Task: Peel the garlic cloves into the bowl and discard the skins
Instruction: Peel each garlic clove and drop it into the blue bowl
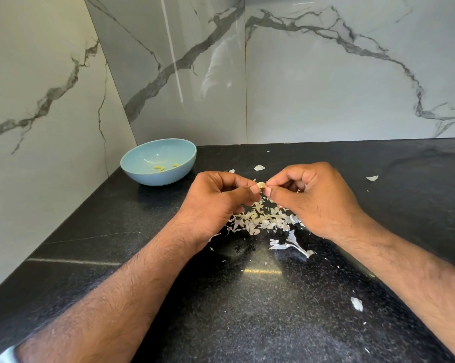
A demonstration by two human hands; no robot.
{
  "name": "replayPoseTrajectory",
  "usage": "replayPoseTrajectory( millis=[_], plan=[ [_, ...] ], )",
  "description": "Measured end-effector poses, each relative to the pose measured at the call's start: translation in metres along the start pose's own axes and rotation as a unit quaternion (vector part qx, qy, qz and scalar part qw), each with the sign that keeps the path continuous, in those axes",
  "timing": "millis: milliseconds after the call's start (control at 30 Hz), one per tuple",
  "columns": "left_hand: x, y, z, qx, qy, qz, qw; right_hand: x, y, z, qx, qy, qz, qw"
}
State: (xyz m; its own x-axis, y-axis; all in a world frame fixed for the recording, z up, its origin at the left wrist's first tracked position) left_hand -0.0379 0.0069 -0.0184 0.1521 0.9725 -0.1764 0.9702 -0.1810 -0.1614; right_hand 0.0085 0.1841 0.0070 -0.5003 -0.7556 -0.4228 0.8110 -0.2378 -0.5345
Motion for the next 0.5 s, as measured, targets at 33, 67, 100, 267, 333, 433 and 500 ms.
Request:
replayPoseTrajectory(
  millis=[33,67,100,267,333,433,500],
  plan=[
    [0.0,0.0,0.001,-0.006,0.002,0.002,1.0,-0.001,0.0,0.004,-0.018,0.011,-0.011,1.0],
    [0.001,0.0,0.002,-0.01,0.006,0.003,1.0,-0.003,0.0,0.008,-0.036,0.02,-0.02,0.999],
    [0.001,0.0,0.002,-0.013,0.009,0.002,1.0,-0.003,0.0,0.011,-0.053,0.029,-0.027,0.998],
    [-0.001,-0.001,0.001,-0.003,0.002,0.0,1.0,-0.003,0.001,0.021,-0.11,0.078,-0.037,0.99],
    [-0.001,-0.001,0.0,0.003,0.001,-0.003,1.0,-0.003,0.002,0.024,-0.123,0.082,-0.04,0.988],
    [-0.001,0.0,-0.003,0.008,-0.003,-0.011,1.0,-0.004,0.003,0.028,-0.134,0.082,-0.047,0.986],
    [-0.001,0.001,-0.003,0.012,-0.007,-0.017,1.0,-0.004,0.004,0.03,-0.141,0.087,-0.05,0.985]
  ],
)
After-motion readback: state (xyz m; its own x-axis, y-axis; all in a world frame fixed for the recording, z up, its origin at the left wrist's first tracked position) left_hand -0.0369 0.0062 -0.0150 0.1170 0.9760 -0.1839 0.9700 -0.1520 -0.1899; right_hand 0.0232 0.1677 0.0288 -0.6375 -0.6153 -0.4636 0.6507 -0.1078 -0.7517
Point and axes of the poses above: each hand's wrist, its own y-axis away from the middle knuckle, its own x-axis out of the palm, z = x × y, the point moved 9 cm from there along -y, towards the middle knuckle, and after that the axes turned 11 degrees about -z, right-handed, at the moved point
